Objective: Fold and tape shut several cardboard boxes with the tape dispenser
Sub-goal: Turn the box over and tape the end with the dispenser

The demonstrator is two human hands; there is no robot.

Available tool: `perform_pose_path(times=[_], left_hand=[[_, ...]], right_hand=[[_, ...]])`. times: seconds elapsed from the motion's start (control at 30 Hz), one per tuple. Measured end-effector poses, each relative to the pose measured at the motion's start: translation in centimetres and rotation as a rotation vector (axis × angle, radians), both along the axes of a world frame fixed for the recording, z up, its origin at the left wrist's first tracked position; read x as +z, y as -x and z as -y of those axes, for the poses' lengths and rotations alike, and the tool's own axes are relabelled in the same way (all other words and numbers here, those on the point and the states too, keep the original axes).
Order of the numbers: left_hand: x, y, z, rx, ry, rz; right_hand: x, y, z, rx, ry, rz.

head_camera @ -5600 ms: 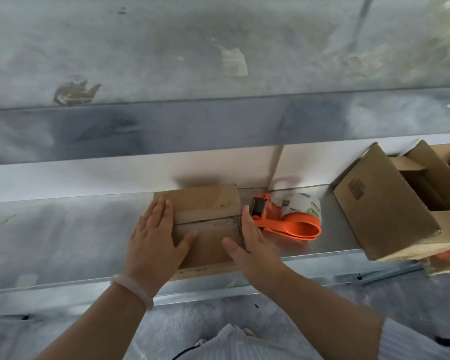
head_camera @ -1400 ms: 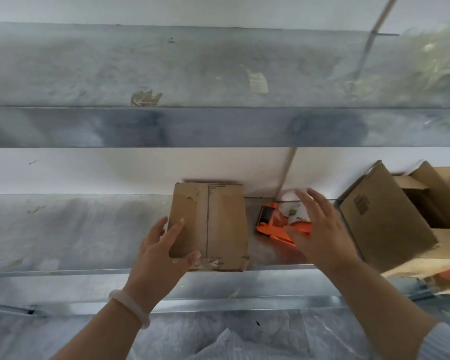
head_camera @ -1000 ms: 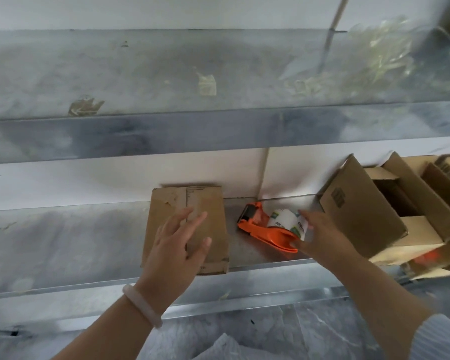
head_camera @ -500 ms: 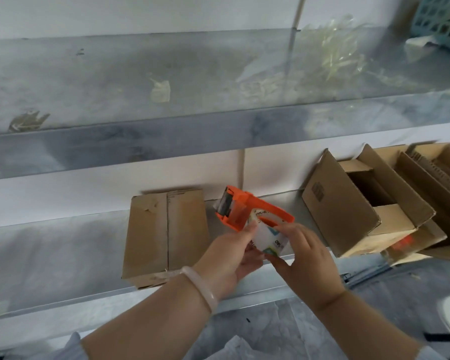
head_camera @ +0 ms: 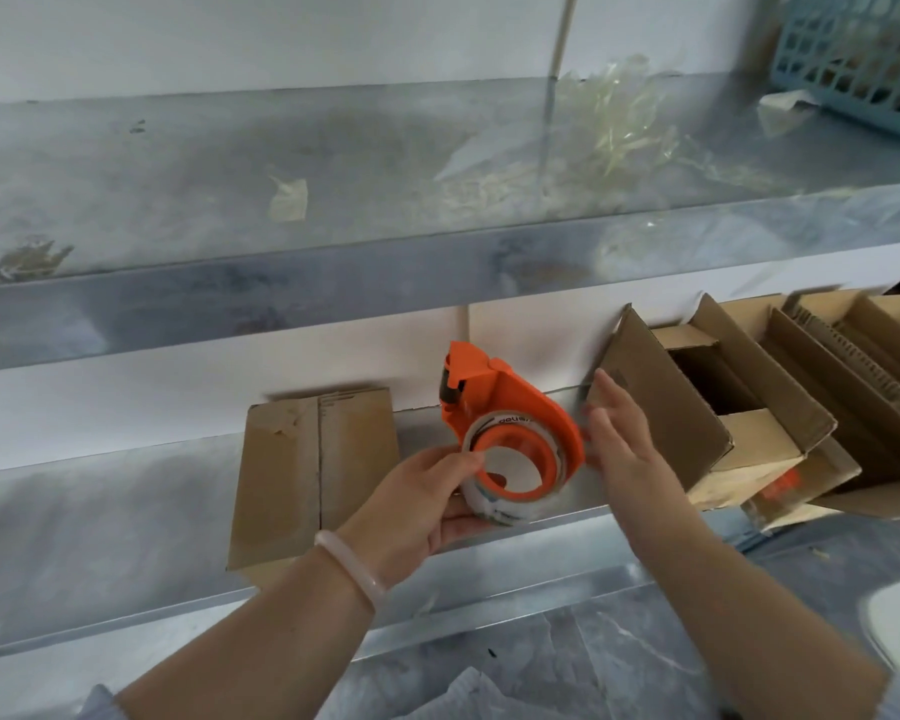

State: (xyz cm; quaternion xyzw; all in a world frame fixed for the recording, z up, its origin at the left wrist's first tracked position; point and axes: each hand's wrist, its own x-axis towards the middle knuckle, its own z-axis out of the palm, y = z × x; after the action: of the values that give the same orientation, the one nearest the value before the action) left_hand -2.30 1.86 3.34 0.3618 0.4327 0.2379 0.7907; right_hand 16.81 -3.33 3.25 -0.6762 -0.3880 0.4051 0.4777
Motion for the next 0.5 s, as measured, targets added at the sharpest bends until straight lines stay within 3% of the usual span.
perform_pose_path(times=[0.07,0.13,0.23,0.37,0.5], left_hand=[[0.0,0.5,0.1,-0.033,-0.006,0.044],[0.0,0.8,0.1,-0.048,-0.008,0.079],[-0.4,1.5,0.1,-0.072,-0.02,0.122],[-0.8,2.1,0.3,-0.053,0.011,0.229],[-0.8,2.8,0.6,-0.023,0.026,0.326]], right_hand=[[0.6,-0.3,-0.8,0.132,0.133,-0.399],[0.5,-0.2,-0.7,0.315,0.131,-0.613],[0.3,0.6,-0.3,0.476,0.078,-0.805],[-0.3,1.3,-0.7,0.428,-0.034,-1.101],[0.1,2.0,-1.2,0.455,-0.069,-1.109]])
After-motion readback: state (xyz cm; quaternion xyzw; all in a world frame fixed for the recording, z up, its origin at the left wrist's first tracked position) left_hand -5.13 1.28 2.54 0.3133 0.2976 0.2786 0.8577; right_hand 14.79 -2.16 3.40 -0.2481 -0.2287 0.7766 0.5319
